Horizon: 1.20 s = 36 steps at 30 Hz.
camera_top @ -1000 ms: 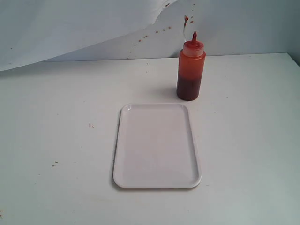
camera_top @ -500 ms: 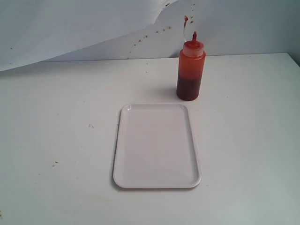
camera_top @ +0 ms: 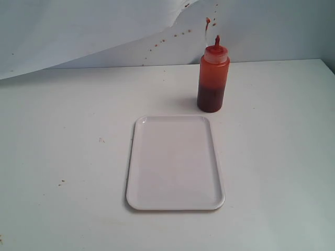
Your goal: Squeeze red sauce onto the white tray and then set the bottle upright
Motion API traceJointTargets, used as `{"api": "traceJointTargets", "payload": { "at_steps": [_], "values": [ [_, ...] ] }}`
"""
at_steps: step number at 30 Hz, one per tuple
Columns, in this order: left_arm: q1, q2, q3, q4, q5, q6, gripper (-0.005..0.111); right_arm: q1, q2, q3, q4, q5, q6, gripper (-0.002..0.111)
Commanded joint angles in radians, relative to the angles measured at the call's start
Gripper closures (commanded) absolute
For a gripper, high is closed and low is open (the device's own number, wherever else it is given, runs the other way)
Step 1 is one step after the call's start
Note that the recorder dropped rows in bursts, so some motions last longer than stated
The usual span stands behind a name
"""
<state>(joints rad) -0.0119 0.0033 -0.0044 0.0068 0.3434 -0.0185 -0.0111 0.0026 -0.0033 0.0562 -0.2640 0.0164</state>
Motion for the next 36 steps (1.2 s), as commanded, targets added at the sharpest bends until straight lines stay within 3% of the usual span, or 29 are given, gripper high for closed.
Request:
{"api": "traceJointTargets", "payload": {
  "at_steps": [1,6,9,14,20,28,36],
  "values": [
    [-0.001,-0.003,0.004,-0.007,-0.01,-0.006,0.107,0.001,-0.003,0.003,0.008,-0.233,0.096,0.108],
    [-0.001,-0.003,0.004,-0.007,-0.01,-0.006,0.107,0.001,-0.003,0.003,-0.032,-0.255,0.525,0.108],
    [-0.001,-0.003,0.004,-0.007,-0.01,-0.006,0.107,0.001,-0.003,0.003,-0.157,-0.284,0.591,0.108],
    [-0.001,-0.003,0.004,-0.007,-0.01,-0.006,0.107,0.001,0.076,-0.072,-0.553,-0.283,0.654,0.108],
    [-0.001,-0.003,0.004,-0.007,-0.01,-0.006,0.107,0.001,0.555,-0.214,-0.603,-0.315,0.672,0.108],
    [-0.001,-0.003,0.004,-0.007,-0.01,-0.006,0.107,0.001,1.305,-0.402,-0.651,-0.619,0.67,0.108],
    [-0.001,-0.003,0.004,-0.007,-0.01,-0.006,0.107,0.001,1.829,-0.672,-0.833,-0.872,0.65,0.108]
  ]
}}
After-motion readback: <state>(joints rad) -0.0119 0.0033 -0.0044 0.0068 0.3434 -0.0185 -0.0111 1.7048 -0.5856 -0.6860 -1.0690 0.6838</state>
